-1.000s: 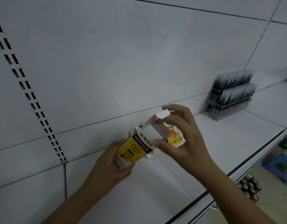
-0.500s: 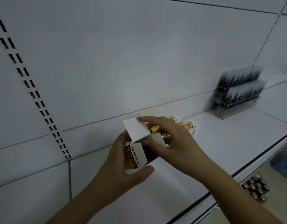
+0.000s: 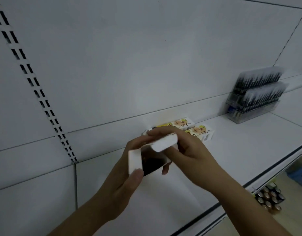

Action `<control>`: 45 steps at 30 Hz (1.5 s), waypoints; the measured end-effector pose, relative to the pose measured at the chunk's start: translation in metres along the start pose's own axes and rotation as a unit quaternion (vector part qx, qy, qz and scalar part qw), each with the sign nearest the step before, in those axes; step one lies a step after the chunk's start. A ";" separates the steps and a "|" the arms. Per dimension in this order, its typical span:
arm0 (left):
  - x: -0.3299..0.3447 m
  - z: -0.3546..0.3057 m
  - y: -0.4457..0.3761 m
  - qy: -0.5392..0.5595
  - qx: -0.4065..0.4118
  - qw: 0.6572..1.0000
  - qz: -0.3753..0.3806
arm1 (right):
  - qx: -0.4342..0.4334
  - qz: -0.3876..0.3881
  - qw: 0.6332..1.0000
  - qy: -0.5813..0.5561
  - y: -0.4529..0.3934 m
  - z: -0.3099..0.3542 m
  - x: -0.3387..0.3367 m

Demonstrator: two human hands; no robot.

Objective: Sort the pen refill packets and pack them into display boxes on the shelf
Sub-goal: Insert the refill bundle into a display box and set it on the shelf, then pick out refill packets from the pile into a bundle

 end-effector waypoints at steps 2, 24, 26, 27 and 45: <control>-0.002 0.015 -0.004 -0.045 -0.015 0.999 0.000 | 0.030 -0.028 0.998 -0.043 -0.001 -0.012 -0.009; -0.037 0.093 0.001 -0.145 -0.276 0.950 0.018 | 0.321 0.092 0.939 0.084 0.053 -0.177 -0.046; -0.037 0.098 0.001 -0.151 -0.281 0.948 0.008 | 0.308 0.111 0.927 0.184 0.051 -0.180 -0.057; -0.038 0.100 0.001 -0.152 -0.286 0.946 -0.001 | 0.292 0.113 0.919 0.239 0.047 -0.178 -0.065; -0.134 -0.010 0.211 -0.432 -0.176 0.842 -0.270 | -0.109 0.023 0.988 0.110 -0.076 0.111 0.145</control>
Point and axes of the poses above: each hand's wrist, its own y-axis away from the middle knuckle, its own x-axis out of the palm, z = x × y, the point moved 9 cm from there along -y, towards the middle knuckle, and after that the axes turned 15 degrees about y, right-handed, at the moved point
